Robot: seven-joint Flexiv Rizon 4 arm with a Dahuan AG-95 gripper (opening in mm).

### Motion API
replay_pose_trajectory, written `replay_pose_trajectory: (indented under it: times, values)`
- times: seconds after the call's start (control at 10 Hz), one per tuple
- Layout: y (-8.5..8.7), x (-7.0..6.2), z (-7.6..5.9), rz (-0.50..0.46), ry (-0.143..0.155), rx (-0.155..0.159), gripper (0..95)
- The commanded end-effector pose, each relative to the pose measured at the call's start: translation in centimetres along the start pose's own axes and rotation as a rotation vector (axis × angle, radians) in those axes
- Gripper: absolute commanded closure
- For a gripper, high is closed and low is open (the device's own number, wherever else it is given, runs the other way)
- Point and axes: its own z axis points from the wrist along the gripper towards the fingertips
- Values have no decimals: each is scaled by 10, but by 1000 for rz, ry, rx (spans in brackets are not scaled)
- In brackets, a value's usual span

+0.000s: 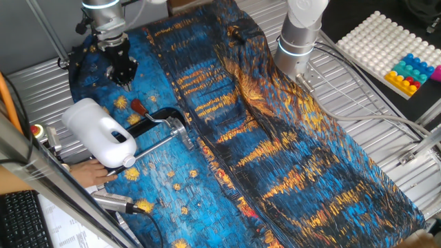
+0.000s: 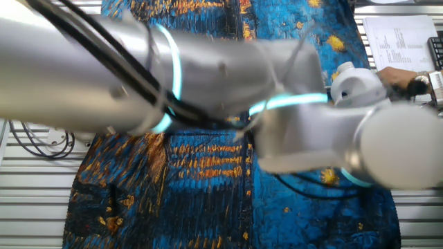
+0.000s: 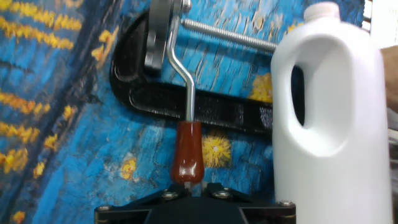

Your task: Pull up the lever

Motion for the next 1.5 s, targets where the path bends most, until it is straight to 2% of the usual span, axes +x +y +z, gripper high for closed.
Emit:
replay_pose_trajectory:
  times: [0.1, 0.2, 0.4, 0.6, 0.7, 0.8, 0.9, 1.1, 1.5]
  values:
    - [0, -5, 26, 16, 14, 4, 570]
    - [0, -12, 33, 36, 34, -2, 570]
    - [-2, -19, 43, 44, 54, -9, 570]
    - [-5, -22, 43, 53, 91, -21, 570]
    - [-6, -23, 46, 47, 95, -35, 570]
    - [-5, -25, 47, 40, 87, -44, 570]
    - [-4, -28, 50, 32, 63, -63, 570]
    - [4, -29, 55, 16, 40, -68, 570]
    - [7, -28, 56, 10, 36, -67, 570]
